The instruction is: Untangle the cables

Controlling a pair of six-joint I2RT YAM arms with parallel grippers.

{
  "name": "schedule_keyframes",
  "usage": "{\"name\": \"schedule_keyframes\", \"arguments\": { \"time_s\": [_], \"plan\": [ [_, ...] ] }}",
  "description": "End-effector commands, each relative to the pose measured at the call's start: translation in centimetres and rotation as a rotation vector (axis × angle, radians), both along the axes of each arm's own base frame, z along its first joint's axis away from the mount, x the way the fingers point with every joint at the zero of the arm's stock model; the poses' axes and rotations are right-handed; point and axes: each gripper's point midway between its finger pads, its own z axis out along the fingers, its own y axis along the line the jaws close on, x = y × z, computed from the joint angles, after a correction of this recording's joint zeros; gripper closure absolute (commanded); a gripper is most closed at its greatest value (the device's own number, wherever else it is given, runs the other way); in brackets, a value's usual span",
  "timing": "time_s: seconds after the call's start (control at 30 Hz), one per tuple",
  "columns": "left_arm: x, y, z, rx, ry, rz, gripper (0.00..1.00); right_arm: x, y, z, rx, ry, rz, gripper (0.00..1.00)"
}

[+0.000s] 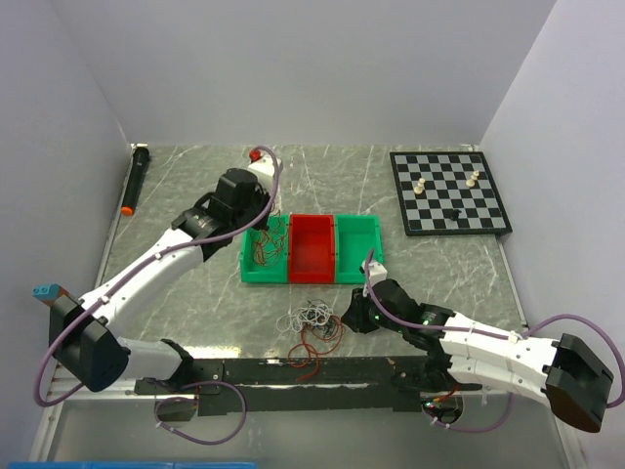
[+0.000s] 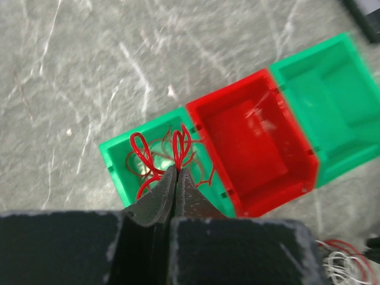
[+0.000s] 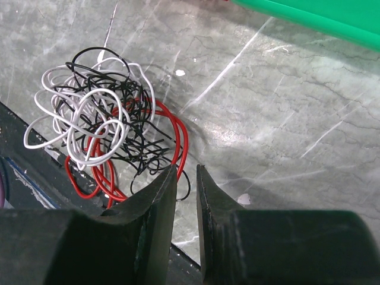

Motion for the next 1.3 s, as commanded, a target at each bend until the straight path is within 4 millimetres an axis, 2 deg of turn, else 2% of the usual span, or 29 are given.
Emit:
{"name": "schedule_keyframes", "arguments": {
  "time_s": [0.0, 0.17, 0.27, 0.37, 0.57, 0.67, 0.93, 1.07, 1.27],
  "plan": [
    [1.1, 2.0, -1.1, 0.058, -0.067, 0.098, 0.99, 1.0, 1.1, 2.4, 0.053, -0.058, -0.004, 0.73],
    [2.1, 4.2, -2.7, 0.141, -0.073, 0.159, 0.99, 1.0, 1.0, 2.3, 0.047, -0.053, -0.004, 0.73],
    [2.3, 4.4, -3.3, 0.154, -0.068, 0.173, 0.99, 0.9, 1.1, 2.2, 0.049, -0.048, 0.0, 0.73],
    [2.3, 3.9, -3.9, 0.144, -0.069, 0.142, 0.99, 0.9, 1.1, 2.1, 0.041, -0.043, 0.002, 0.73],
    [2.5, 2.5, -6.7, 0.157, -0.034, 0.071, 0.99, 0.9, 1.3, 2.1, 0.028, -0.033, 0.003, 0.73],
    [3.2, 2.7, -7.6, 0.181, -0.063, 0.063, 0.99, 1.1, 1.3, 2.4, 0.019, -0.039, 0.002, 0.73],
    [2.8, 0.3, -10.5, 0.144, 0.03, -0.046, 0.99, 1.6, 1.0, 3.0, 0.016, -0.058, -0.019, 0.72],
    [3.2, 0.2, -12.4, 0.184, 0.036, -0.07, 0.98, 1.6, 1.0, 2.7, 0.014, -0.054, -0.027, 0.72],
    [4.3, -0.6, -12.9, 0.187, 0.007, -0.095, 0.91, 1.6, 0.8, 2.8, 0.019, -0.054, -0.039, 0.72]
  ]
}}
